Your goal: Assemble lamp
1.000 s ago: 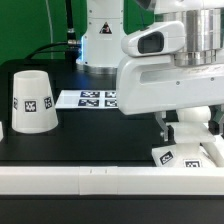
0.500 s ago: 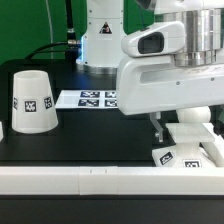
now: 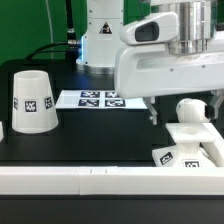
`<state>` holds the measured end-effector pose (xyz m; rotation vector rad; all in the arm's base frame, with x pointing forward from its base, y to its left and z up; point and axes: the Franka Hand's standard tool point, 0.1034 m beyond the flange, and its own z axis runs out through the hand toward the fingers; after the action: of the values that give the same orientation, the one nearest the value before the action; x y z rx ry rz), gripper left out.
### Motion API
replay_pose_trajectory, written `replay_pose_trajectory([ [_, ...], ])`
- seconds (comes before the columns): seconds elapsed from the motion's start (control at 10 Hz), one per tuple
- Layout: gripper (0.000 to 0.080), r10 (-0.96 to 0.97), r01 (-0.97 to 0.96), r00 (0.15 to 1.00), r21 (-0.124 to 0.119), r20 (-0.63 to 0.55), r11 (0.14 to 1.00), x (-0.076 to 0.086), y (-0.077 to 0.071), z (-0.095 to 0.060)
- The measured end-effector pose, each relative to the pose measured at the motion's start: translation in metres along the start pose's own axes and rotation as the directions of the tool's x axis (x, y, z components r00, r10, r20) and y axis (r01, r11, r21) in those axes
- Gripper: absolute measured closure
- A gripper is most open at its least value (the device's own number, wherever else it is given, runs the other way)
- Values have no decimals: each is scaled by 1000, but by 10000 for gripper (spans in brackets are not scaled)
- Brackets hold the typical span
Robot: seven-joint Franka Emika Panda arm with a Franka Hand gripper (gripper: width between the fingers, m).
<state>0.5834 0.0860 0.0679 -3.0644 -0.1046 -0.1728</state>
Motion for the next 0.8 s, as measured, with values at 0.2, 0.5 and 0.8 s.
replay_pose_trajectory([
  [0.2, 101, 20, -20, 1000, 2, 10, 1000, -18, -13, -12],
  [0.5, 101, 51, -52, 998, 15, 27, 999, -31, -40, -10],
  [0.8, 101, 45, -45, 999, 16, 29, 999, -32, -41, -9],
])
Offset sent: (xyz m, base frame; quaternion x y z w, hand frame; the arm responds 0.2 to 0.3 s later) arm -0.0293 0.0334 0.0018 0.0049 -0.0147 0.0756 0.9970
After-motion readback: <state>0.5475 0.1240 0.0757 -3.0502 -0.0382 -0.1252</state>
